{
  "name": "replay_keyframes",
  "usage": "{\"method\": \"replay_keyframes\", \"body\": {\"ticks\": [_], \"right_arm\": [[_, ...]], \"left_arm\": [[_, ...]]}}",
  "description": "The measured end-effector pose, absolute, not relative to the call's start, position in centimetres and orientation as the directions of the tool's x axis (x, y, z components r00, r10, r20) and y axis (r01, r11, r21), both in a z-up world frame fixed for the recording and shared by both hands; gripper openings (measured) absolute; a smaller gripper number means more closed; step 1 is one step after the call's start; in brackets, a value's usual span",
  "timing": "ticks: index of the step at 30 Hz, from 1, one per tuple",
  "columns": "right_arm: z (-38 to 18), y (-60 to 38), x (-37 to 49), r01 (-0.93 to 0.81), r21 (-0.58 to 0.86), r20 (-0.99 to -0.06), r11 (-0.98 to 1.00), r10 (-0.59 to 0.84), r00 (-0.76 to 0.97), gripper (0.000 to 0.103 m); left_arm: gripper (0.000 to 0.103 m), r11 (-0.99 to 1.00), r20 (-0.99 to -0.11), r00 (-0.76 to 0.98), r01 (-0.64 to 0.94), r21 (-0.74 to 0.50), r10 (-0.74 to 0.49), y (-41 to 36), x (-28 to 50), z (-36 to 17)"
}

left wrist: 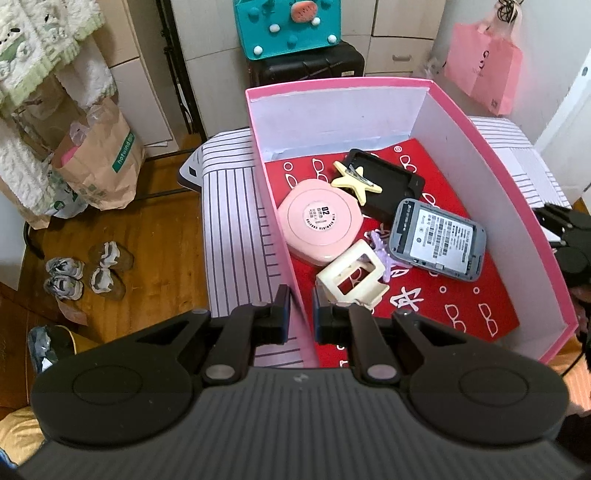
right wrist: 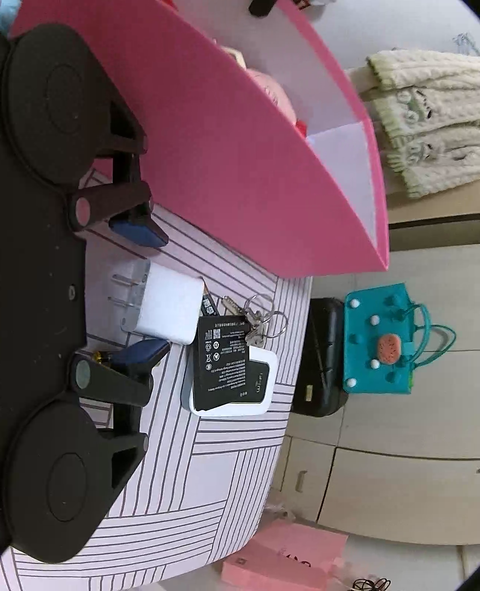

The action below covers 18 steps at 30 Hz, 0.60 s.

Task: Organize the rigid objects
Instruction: 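Grasp the white charger plug with the right gripper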

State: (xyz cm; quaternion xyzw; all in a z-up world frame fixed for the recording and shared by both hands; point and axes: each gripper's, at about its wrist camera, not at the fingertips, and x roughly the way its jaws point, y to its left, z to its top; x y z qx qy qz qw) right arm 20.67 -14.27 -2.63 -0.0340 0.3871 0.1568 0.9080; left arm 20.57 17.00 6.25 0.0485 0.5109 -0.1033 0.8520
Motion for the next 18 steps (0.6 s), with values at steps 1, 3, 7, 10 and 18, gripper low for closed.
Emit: {"method": "replay_keyframes", "body": {"ticks": [1,3,7,10,18], "right_arm": [[-2.8,-14.2,21.0,-0.308,0.047,-0.721,0.95,0.246,0.648,0.058],[-2.7,-14.0,21.1,-0.321,0.028,-0.716,0.947,0.243,0.655,0.05],[-2.0,-13.7,20.8,-0.39,0.02,-0.728,0.921,0.281,0.626,0.048],[-1.2,-13.9,20.5,-0.402,0.03,-0.73,0.915,0.295,0.616,0.047],[0.5,-15.1,19.7,-0.385,0.04,-0.725,0.922,0.292,0.624,0.048]], "left_arm": [[0.011,0.973,-0.881,0.457,0.229,-0.018,-0.124,16.9,20.5,6.2],[0.011,0.972,-0.879,0.46,0.234,-0.011,-0.121,16.7,20.4,6.1],[0.011,0.97,-0.88,0.459,0.242,-0.013,-0.126,16.8,20.2,6.1],[0.011,0.968,-0.878,0.461,0.249,-0.012,-0.129,16.8,20.1,6.1],[0.011,0.964,-0.871,0.471,0.265,-0.013,-0.141,16.9,19.8,6.1]]}}
